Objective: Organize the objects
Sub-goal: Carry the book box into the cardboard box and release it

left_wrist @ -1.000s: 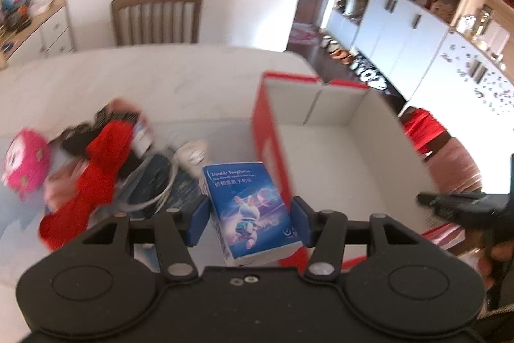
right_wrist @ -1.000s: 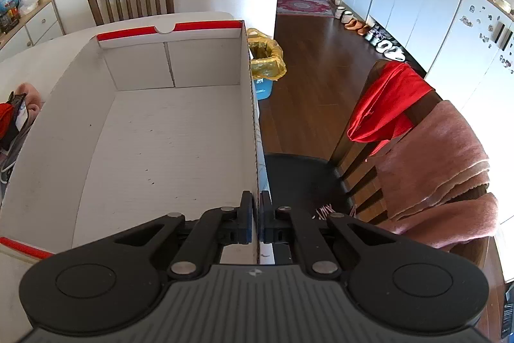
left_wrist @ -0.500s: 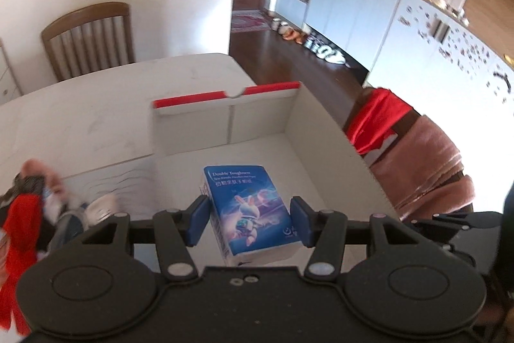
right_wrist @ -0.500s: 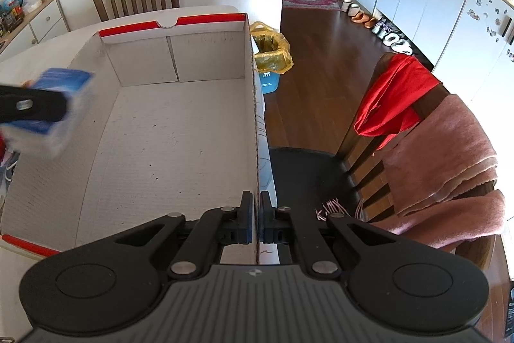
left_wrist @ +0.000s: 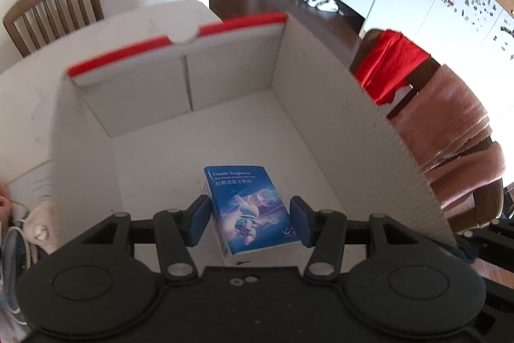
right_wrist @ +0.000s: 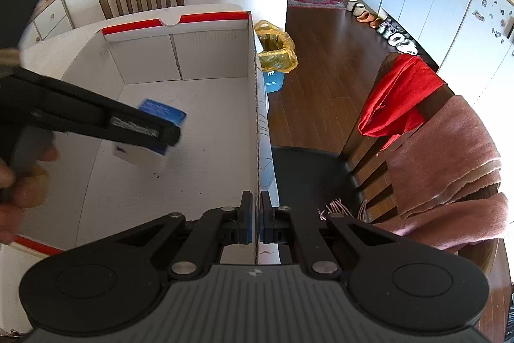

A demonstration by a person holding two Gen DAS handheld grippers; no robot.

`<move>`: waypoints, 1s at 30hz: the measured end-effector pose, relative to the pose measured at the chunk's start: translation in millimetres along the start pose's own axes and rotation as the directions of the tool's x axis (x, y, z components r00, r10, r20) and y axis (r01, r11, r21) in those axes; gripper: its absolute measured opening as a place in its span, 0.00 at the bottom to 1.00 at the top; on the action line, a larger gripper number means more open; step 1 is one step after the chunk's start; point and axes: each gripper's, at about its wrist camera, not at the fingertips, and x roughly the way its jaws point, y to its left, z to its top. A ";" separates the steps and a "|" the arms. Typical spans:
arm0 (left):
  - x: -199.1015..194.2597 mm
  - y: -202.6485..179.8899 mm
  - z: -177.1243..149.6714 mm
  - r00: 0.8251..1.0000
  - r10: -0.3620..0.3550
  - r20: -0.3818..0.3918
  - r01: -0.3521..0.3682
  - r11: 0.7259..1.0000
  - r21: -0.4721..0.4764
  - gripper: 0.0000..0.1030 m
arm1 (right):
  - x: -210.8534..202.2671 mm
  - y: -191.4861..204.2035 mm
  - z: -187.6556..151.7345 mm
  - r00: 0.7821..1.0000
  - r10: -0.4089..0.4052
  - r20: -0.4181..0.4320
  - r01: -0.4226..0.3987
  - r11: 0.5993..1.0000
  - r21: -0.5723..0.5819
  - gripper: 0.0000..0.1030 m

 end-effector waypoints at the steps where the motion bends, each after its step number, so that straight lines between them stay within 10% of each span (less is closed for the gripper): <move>1: 4.4 0.1 -0.4 1.000 -0.003 -0.011 0.003 1.000 0.000 0.52 | -0.2 -0.1 0.0 1.000 0.001 -0.001 -0.001 1.000 0.000 0.03; 16: 25.0 12.0 -8.2 0.985 -0.103 -0.136 0.096 0.994 -0.057 0.57 | 0.1 0.7 1.9 1.000 0.023 -0.015 -0.023 1.000 -0.009 0.03; 30: -26.7 10.6 -11.7 0.998 -0.066 0.001 0.066 0.996 -0.056 0.67 | -3.2 1.8 2.8 0.999 0.023 -0.025 -0.023 1.000 0.002 0.03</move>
